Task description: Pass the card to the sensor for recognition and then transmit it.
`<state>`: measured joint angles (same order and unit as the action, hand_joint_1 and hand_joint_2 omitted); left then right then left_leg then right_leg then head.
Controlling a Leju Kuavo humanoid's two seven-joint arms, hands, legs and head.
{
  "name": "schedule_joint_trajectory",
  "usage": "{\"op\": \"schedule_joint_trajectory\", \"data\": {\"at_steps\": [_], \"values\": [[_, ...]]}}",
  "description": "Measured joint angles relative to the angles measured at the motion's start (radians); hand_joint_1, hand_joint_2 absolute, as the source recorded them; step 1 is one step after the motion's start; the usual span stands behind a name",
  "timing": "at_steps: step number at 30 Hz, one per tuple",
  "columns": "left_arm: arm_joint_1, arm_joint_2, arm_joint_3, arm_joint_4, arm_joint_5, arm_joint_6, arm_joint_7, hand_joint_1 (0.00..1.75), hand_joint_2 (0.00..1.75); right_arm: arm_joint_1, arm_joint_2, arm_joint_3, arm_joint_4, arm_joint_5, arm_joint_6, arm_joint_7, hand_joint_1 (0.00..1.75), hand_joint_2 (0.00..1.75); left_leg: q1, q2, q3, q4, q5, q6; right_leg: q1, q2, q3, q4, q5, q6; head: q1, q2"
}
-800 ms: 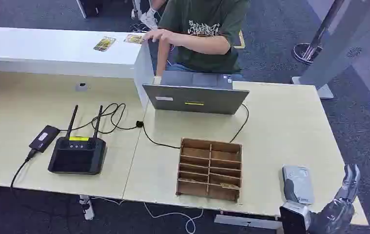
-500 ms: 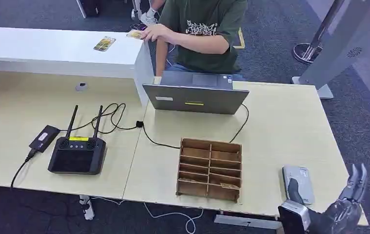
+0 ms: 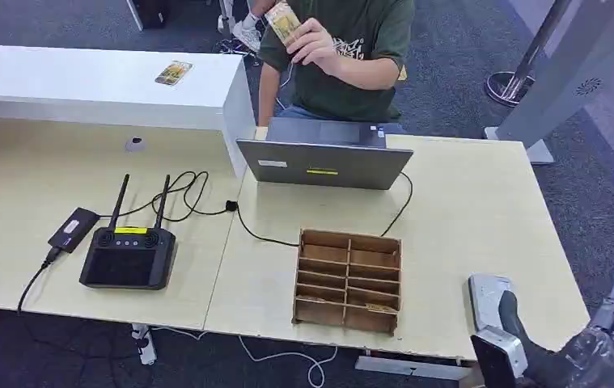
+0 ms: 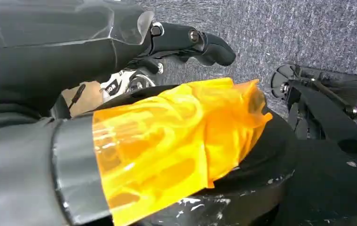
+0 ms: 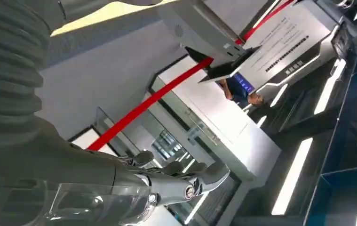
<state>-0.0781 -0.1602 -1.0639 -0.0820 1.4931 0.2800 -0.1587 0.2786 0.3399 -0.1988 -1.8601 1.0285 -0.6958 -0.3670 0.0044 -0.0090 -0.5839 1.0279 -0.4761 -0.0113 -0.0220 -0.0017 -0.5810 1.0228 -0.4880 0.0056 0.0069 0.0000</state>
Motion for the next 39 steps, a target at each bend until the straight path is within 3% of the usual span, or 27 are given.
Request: {"op": "schedule_joint_trajectory", "data": {"at_steps": [3,8,10,17,25,31,33,36,39], "values": [[0.0,0.0,0.0,0.0,0.0,0.0,0.002,0.0,0.0,-0.004,0.002,-0.007,-0.019,0.053,0.0,0.021,0.0,1.75,0.0,0.0,0.0,0.0,0.0,0.0,0.0,0.0,0.0,0.0,0.0,0.0,0.0,0.0],[0.0,0.0,0.0,0.0,0.0,0.004,0.013,0.0,0.0,-0.026,0.002,-0.025,-0.128,0.461,0.0,0.115,0.0,1.75,0.0,0.0,0.0,0.0,0.0,0.0,0.0,0.0,0.0,0.0,0.0,0.0,0.0,0.0],[0.0,0.0,0.0,0.0,0.0,0.004,0.016,0.0,0.0,-0.034,0.002,-0.03,-0.168,0.528,0.0,0.087,0.0,1.75,0.0,0.0,0.0,0.0,0.0,0.0,0.0,0.0,0.0,0.0,0.0,0.0,0.0,0.0],[0.0,0.0,0.0,0.0,0.0,0.004,0.02,0.0,0.0,-0.04,0.002,-0.043,-0.23,0.542,0.0,0.056,0.0,1.75,0.0,0.0,0.0,0.0,0.0,0.0,0.0,0.0,0.0,0.0,0.0,0.0,0.0,0.0],[0.0,0.001,0.0,0.0,0.0,0.005,0.02,0.0,0.0,-0.054,0.001,-0.063,-0.28,0.543,0.0,-0.111,0.0,1.75,0.0,0.0,0.0,0.0,0.0,0.0,0.0,0.0,0.0,0.0,0.0,0.0,0.0,0.0],[-0.001,0.002,0.0,0.0,-0.002,0.004,0.021,0.0,0.0,-0.063,-0.002,-0.064,-0.28,0.479,0.0,-0.127,0.0,1.75,0.0,0.002,0.0,0.0,0.0,0.0,0.0,0.001,0.0,0.0,0.0,0.0,0.0,0.0],[-0.001,0.002,0.0,0.0,-0.003,0.001,0.024,0.0,0.0,-0.072,-0.004,-0.064,-0.26,0.504,0.0,-0.071,0.0,1.75,0.0,0.003,0.0,0.0,-0.001,0.001,0.0,0.002,0.001,0.0,0.0,0.0,0.0,0.0],[-0.002,0.002,-0.006,0.0,-0.006,-0.005,0.026,0.0,0.0,-0.111,-0.044,0.005,-0.191,0.537,0.001,0.154,0.0,1.75,0.0,0.003,0.0,0.0,0.0,0.001,0.0,0.002,0.0,0.0,0.001,0.0,0.0,0.0],[-0.004,0.003,-0.017,0.0,-0.009,-0.011,0.033,0.0,0.0,-0.157,-0.094,0.088,-0.13,0.537,0.0,0.252,0.0,1.75,0.0,0.004,0.001,0.0,0.0,0.001,0.0,0.003,0.001,0.0,0.001,0.0,0.0,0.0]]}}
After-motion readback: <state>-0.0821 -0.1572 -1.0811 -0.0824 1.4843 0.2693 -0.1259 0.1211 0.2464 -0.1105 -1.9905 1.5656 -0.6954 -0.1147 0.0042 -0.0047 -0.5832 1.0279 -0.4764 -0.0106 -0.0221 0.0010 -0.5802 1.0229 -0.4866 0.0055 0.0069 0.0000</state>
